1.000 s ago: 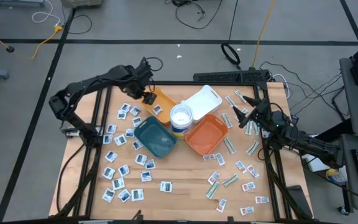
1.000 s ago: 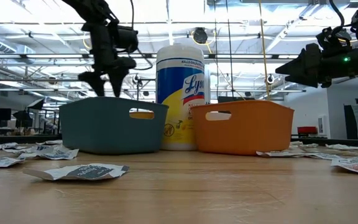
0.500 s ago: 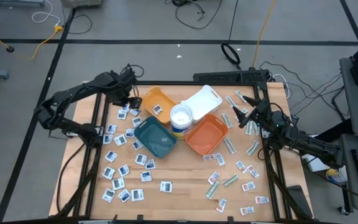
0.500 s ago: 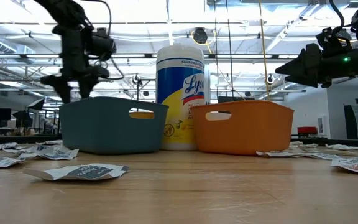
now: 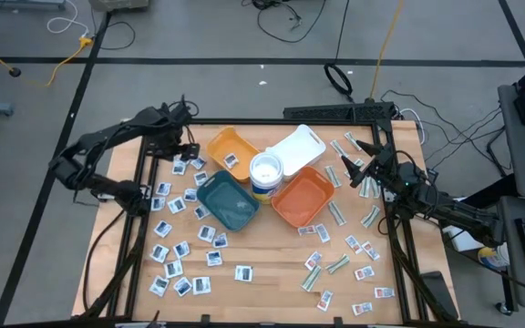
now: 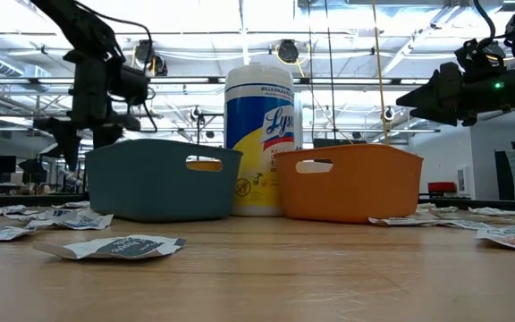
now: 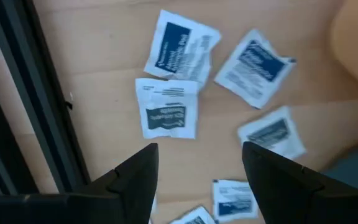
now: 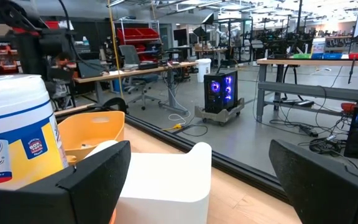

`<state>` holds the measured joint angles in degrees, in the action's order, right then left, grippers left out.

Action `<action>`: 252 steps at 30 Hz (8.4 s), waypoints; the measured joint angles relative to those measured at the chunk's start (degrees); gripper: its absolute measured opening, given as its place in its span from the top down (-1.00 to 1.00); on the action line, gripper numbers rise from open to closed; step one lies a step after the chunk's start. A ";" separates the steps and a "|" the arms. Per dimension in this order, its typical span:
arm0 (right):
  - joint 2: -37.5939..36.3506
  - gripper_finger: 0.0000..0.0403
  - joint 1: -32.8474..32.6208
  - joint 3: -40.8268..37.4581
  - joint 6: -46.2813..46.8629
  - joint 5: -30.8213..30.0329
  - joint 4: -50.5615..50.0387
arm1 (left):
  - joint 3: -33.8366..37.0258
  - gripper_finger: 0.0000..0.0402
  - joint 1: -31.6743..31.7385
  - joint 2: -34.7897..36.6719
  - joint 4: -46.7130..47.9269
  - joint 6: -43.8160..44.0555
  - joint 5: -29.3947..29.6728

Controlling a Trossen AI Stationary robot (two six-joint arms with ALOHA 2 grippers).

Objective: Pick & Place First Aid Supplies
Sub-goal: Put the black pad into the yellow bin

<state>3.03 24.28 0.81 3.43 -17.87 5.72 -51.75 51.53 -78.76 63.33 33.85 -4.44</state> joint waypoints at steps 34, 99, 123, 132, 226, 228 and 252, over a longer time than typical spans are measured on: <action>0.01 -0.87 -0.01 0.00 0.01 0.00 0.00 | 6.64 0.41 -3.82 -11.94 -11.38 4.68 4.21; 0.01 -0.87 0.00 0.00 -0.01 0.00 0.00 | -46.42 1.00 -9.79 -30.63 21.48 -28.90 3.03; 0.00 -0.87 0.01 -0.01 -0.01 0.00 0.00 | -49.30 1.00 -19.42 -41.02 15.32 -35.10 3.50; 0.01 -0.87 0.01 0.01 0.01 0.00 0.00 | -45.64 0.95 -20.17 -41.01 9.38 -37.93 3.93; 0.00 -0.87 0.01 0.01 -0.01 0.00 0.00 | 8.65 -0.25 -13.51 -6.54 -20.17 -7.72 0.20; 0.01 -0.87 0.00 0.00 0.00 0.00 0.00 | 9.65 -0.25 -13.29 -6.54 -21.70 -7.85 0.50; 0.01 -0.87 0.01 0.00 -0.01 -0.01 0.00 | 11.43 0.95 -13.29 -6.45 -23.39 -8.27 -0.05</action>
<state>3.04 24.29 0.81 3.42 -17.88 5.72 -40.32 38.24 -85.21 39.94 25.58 -4.49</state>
